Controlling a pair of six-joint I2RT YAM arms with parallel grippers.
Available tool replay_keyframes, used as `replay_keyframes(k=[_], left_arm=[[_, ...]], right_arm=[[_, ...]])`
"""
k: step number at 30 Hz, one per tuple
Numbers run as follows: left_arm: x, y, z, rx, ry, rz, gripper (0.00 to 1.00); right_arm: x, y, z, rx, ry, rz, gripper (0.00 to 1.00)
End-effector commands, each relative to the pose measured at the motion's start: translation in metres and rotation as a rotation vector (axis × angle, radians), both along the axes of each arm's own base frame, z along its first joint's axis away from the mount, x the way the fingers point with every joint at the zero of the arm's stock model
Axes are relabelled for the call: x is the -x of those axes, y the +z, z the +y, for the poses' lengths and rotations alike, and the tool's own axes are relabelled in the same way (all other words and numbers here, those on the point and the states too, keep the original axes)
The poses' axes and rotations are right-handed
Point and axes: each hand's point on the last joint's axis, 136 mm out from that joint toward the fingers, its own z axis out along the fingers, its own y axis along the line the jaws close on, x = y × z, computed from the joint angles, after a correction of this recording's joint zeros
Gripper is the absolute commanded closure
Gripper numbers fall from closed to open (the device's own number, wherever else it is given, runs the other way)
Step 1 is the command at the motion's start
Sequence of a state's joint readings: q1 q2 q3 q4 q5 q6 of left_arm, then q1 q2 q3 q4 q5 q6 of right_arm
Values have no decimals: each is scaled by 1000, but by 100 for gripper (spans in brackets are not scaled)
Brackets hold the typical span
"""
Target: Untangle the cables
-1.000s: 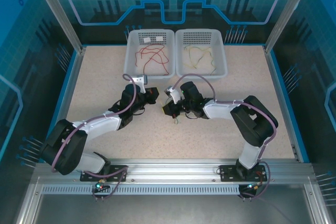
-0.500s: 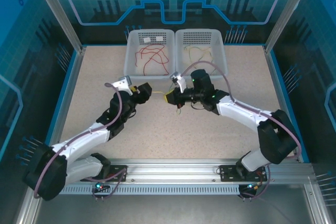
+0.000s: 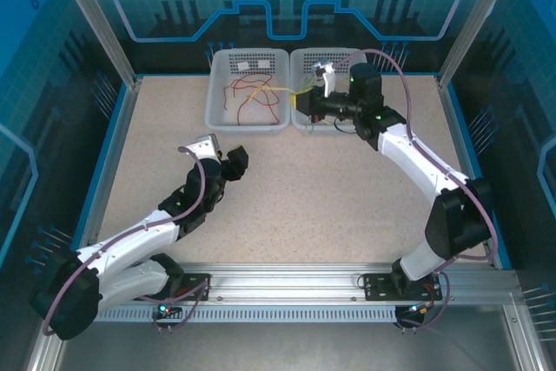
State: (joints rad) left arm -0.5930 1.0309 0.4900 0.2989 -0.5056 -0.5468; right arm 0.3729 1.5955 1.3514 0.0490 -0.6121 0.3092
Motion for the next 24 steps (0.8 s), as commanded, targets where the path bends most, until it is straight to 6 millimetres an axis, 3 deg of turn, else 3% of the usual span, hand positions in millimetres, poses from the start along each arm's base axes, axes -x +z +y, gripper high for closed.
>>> replay_keyframes(k=[1, 3, 6, 10, 13, 16, 17, 18, 24], left_arm=[[4, 5, -8, -15, -51, -42, 31], [4, 3, -9, -7, -52, -49, 31], [3, 2, -11, -9, -56, -41, 31], [3, 3, -11, -24, -57, -27, 31], [4, 3, -8, -41, -43, -15, 31], [4, 2, -7, -52, -42, -6, 31], [4, 1, -8, -52, -44, -4, 30], [4, 1, -9, -55, -47, -3, 31], [-1, 0, -14, -71, -54, 17, 31]], right_arm=[[-23, 10, -1, -42, -46, 21, 100], [-43, 14, -3, -84, -73, 42, 100], [-90, 5, -15, -106, -203, 127, 100], [-154, -20, -40, -142, -393, 306, 100], [-189, -46, -61, -68, -595, 388, 100], [-214, -71, -85, 19, -787, 461, 100], [-219, -67, -87, 15, -808, 461, 100], [-226, -87, -91, 45, -858, 499, 100], [-240, -123, -112, 55, -1080, 552, 100]])
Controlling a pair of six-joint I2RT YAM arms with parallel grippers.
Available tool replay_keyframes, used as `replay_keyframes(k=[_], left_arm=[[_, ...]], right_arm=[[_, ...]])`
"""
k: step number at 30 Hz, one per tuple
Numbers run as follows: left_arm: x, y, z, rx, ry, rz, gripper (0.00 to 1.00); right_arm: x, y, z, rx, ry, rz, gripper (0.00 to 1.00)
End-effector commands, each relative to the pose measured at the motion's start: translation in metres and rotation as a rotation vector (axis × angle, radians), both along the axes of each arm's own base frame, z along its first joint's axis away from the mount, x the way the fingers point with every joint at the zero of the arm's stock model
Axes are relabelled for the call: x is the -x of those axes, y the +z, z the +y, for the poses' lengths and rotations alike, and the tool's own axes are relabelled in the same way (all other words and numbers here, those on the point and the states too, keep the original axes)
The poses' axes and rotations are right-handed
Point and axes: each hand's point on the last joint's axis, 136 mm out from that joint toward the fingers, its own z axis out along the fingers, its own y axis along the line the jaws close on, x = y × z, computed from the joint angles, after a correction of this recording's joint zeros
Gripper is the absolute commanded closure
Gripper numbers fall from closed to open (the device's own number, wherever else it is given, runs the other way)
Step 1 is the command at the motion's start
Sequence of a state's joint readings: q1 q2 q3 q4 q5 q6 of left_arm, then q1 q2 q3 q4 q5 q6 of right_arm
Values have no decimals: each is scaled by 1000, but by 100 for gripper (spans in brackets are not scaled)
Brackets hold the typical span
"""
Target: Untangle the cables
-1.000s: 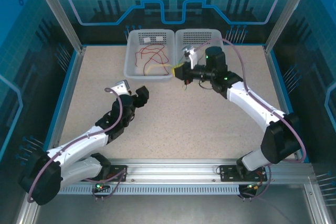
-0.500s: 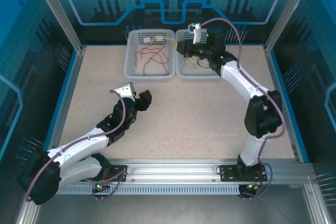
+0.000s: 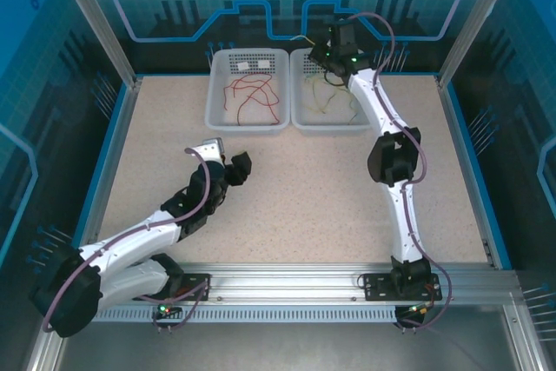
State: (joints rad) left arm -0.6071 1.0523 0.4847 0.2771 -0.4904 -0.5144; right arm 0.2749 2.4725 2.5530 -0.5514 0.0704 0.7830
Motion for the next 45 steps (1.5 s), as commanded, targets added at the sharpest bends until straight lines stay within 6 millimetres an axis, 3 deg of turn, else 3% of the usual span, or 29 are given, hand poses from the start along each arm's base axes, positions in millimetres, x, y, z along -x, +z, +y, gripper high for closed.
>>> replay_keyframes(k=[1, 10, 16, 18, 21, 23, 28, 30, 32, 34, 37, 38, 40, 45], left_arm=[[-4, 14, -8, -17, -20, -19, 31], [-2, 9, -5, -30, -14, -11, 31], [-1, 5, -2, -36, -4, -7, 31], [-1, 5, -3, -34, -6, -9, 31], [-2, 7, -3, -36, -9, -11, 30], [-1, 8, -4, -40, -13, -13, 30], [-2, 9, -2, -48, -5, -17, 27], [-3, 10, -4, -45, -11, -18, 27], [-3, 8, -4, -50, -10, -13, 27], [-4, 7, -5, -54, -12, -9, 27], [-4, 7, -5, -57, -16, -6, 27], [-4, 7, -5, -59, -16, -4, 27], [-2, 9, -3, -61, -11, -5, 27], [0, 16, -6, -87, -55, -35, 22]], right_arm=[[8, -36, -29, 52, -221, 121, 100], [-18, -84, -14, -13, -184, 87, 100], [-23, -109, -16, 1, -223, 96, 100], [-25, -109, -10, -6, -197, 87, 91], [-26, -93, -2, 24, -136, 60, 64], [-21, -78, -2, 68, -115, 53, 58], [6, -41, -17, 207, -128, 73, 31], [18, -30, -21, 248, -113, 87, 29], [30, -23, -29, 300, -124, 103, 8], [40, -16, -39, 356, -147, 106, 1], [48, -15, -47, 428, -132, 114, 0], [54, 2, -52, 433, -142, 101, 0], [61, 13, -56, 450, -119, 101, 0], [95, 65, -28, 428, 94, -64, 0]])
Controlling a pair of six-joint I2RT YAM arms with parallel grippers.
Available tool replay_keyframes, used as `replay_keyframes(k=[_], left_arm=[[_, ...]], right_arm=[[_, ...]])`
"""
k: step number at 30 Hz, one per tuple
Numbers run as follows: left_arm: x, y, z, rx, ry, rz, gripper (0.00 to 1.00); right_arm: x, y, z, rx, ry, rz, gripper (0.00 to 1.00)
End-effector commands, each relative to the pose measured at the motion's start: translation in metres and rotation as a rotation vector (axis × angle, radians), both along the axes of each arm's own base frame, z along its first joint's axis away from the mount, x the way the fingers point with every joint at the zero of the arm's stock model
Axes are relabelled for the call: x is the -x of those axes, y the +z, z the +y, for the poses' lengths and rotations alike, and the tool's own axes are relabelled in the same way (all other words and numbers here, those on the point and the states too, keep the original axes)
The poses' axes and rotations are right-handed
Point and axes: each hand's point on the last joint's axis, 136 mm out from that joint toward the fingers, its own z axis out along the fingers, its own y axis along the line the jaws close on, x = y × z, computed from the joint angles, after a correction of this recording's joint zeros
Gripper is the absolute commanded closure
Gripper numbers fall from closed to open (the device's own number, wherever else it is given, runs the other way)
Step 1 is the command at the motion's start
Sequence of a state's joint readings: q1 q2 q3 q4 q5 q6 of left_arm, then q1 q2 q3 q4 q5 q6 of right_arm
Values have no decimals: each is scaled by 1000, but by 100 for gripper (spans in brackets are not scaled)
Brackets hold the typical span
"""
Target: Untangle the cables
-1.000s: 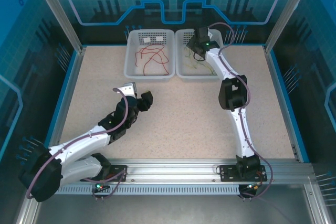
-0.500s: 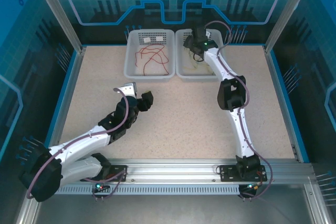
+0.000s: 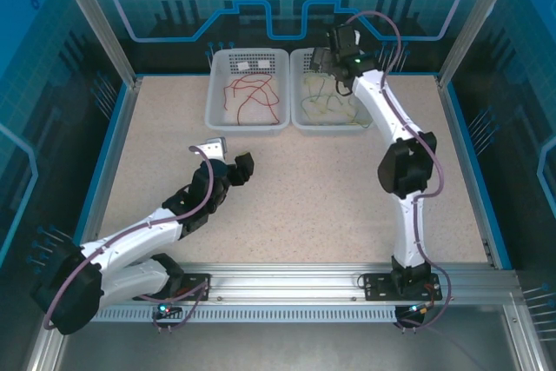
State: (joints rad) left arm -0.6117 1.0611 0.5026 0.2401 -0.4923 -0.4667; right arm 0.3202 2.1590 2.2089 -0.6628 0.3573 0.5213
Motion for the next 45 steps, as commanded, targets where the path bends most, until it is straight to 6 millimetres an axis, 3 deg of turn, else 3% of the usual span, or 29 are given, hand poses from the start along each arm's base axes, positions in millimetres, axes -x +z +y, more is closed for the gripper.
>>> replay_keyframes(k=[1, 4, 9, 12, 14, 17, 21, 24, 30, 32, 34, 39, 43, 45], left_arm=[[0, 20, -7, -44, -54, -57, 21], [0, 36, -11, -103, -110, -124, 14], [9, 79, -2, -208, -129, -378, 6], [17, 83, 7, -340, -117, -534, 1], [16, 72, 19, -437, -63, -544, 1], [9, 43, 42, -553, 48, -436, 1], [5, 11, 78, -575, 204, -297, 1], [0, -4, 88, -559, 207, -254, 1], [-10, -34, 128, -395, 272, -165, 1], [-10, -36, 141, -336, 323, -187, 1], [-14, -36, 142, -335, 308, -208, 1], [-28, -33, 135, -436, 255, -271, 1], [-32, -45, 148, -430, 329, -276, 1], [-36, -48, 135, -441, 246, -281, 1]], right_arm=[[35, 51, 22, 10, 200, -141, 0], [74, 80, 30, 21, 314, -317, 0], [148, 63, 35, 111, 466, -459, 0], [190, 38, 24, 211, 501, -490, 0], [212, 14, 8, 293, 482, -487, 0], [234, -20, -37, 407, 345, -456, 0], [255, -55, -99, 371, 97, -430, 0], [262, -90, -136, 317, -38, -358, 0], [248, -114, -147, 333, -41, -313, 0], [239, -119, -152, 333, -54, -308, 0], [228, -124, -156, 330, -57, -302, 0], [198, -123, -144, 329, 28, -312, 0], [183, -140, -137, 277, 113, -270, 0], [179, -143, -131, 272, 153, -251, 0]])
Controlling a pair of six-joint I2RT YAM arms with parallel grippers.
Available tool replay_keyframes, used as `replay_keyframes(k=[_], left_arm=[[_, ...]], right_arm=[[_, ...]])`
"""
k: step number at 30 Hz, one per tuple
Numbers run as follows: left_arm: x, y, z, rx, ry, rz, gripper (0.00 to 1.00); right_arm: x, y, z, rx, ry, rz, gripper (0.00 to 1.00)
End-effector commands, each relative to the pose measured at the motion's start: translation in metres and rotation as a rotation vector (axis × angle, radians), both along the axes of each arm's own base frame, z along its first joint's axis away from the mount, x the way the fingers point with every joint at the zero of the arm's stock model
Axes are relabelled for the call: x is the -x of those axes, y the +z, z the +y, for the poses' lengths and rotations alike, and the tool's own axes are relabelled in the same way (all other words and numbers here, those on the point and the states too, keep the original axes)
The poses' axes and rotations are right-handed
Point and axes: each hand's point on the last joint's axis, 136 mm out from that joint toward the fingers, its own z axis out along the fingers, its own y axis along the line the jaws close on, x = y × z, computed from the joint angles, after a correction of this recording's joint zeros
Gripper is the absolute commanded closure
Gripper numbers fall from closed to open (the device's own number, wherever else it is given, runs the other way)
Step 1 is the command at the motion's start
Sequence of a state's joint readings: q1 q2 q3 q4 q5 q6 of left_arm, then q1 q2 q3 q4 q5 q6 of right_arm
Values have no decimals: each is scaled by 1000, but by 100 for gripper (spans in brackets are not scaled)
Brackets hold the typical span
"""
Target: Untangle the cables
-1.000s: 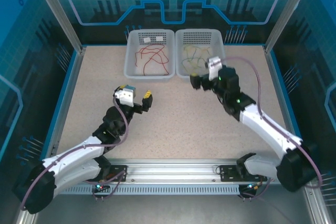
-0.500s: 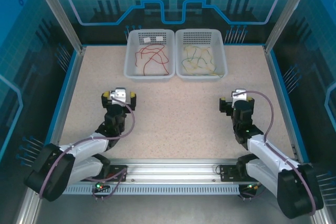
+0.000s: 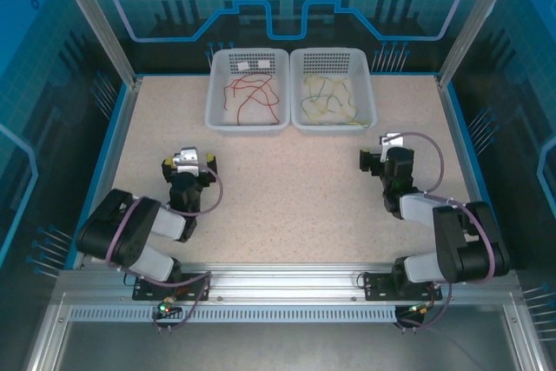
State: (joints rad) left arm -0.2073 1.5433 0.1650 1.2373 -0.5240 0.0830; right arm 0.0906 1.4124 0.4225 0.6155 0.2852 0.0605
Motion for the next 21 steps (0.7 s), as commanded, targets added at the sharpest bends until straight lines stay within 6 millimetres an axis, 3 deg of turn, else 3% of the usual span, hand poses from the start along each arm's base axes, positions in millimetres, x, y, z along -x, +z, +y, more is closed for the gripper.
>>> replay_keyframes(k=[1, 9, 13, 18, 21], left_arm=[[-7, 27, -12, 1, -79, -119, 1], [-11, 12, -26, 26, -210, -76, 1], [-15, 12, -29, 22, -233, -75, 1], [-45, 0, 13, 145, -41, 86, 1], [-43, -1, 18, 177, -48, 74, 1]], right_arm=[[-15, 12, 11, -26, 87, -37, 0], [-12, 1, 37, -30, 258, -65, 0], [-13, 0, 27, -37, 193, -62, 0], [-15, 0, 22, -39, 172, -51, 0], [-15, -1, 25, -25, 172, -50, 0]])
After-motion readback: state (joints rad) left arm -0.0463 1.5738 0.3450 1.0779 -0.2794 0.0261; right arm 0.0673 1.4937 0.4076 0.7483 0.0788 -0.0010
